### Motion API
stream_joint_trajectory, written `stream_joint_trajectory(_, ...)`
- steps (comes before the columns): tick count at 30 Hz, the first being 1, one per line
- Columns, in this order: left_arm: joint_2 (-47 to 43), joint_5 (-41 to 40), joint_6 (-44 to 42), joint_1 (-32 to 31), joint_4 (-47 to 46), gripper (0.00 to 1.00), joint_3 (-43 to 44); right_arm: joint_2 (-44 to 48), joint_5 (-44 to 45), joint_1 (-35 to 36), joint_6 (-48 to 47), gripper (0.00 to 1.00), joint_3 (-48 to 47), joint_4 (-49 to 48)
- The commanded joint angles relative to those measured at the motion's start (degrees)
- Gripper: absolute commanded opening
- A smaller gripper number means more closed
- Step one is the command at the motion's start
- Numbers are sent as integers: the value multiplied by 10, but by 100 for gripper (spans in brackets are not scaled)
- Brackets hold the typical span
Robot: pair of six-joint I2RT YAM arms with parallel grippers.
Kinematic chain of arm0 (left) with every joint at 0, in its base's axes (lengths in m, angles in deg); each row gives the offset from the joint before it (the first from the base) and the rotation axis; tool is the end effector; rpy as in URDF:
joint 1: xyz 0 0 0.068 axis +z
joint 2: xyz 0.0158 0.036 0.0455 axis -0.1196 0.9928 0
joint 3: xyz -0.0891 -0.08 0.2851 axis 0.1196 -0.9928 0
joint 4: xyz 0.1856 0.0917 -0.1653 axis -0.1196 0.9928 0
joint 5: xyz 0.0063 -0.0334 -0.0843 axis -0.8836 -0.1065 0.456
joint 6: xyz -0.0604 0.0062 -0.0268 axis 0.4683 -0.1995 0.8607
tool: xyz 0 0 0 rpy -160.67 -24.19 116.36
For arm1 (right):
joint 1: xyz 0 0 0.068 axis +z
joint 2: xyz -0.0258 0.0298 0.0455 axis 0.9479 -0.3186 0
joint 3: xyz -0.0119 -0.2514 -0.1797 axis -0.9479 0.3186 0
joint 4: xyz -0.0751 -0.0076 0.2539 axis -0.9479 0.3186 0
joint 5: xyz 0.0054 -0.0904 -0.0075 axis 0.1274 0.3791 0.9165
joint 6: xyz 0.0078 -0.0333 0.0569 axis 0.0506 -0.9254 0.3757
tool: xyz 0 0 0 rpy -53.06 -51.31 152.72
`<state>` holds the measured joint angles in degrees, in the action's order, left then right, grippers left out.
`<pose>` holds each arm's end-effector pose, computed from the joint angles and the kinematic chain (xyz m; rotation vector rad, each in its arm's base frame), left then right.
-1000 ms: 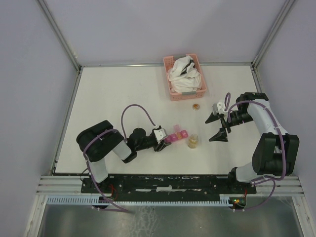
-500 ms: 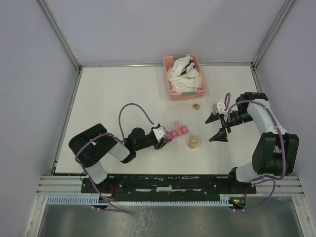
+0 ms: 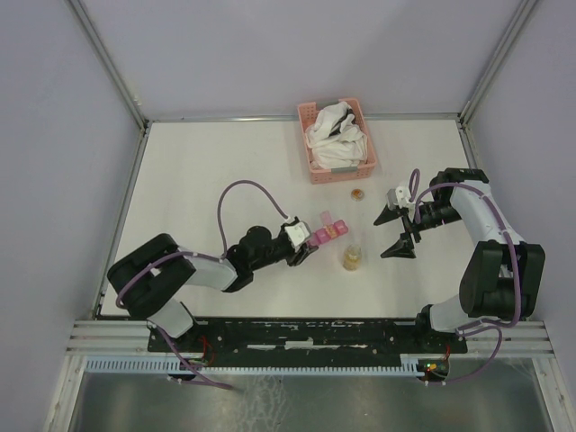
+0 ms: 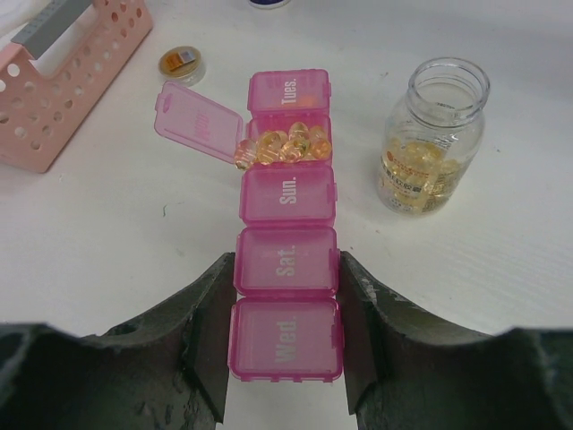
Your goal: Sort the pills into containers
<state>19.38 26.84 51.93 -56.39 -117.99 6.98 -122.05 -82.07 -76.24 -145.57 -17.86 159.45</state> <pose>0.1865 -0.2355 0.1865 1.0459 1.4865 -0.6711 0.2238 0.0277 0.2878 -1.5546 1.5758 1.0392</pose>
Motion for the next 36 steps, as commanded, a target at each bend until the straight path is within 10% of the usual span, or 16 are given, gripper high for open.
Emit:
stream_joint_trajectory(1, -27, -17, 23, -11, 25, 19, 32, -1, -17, 1, -14, 99, -19, 19)
stream_joint_trajectory(36, -43, -165, -44, -124, 87, 19, 90, -3, -18, -10, -30, 99, -21, 34)
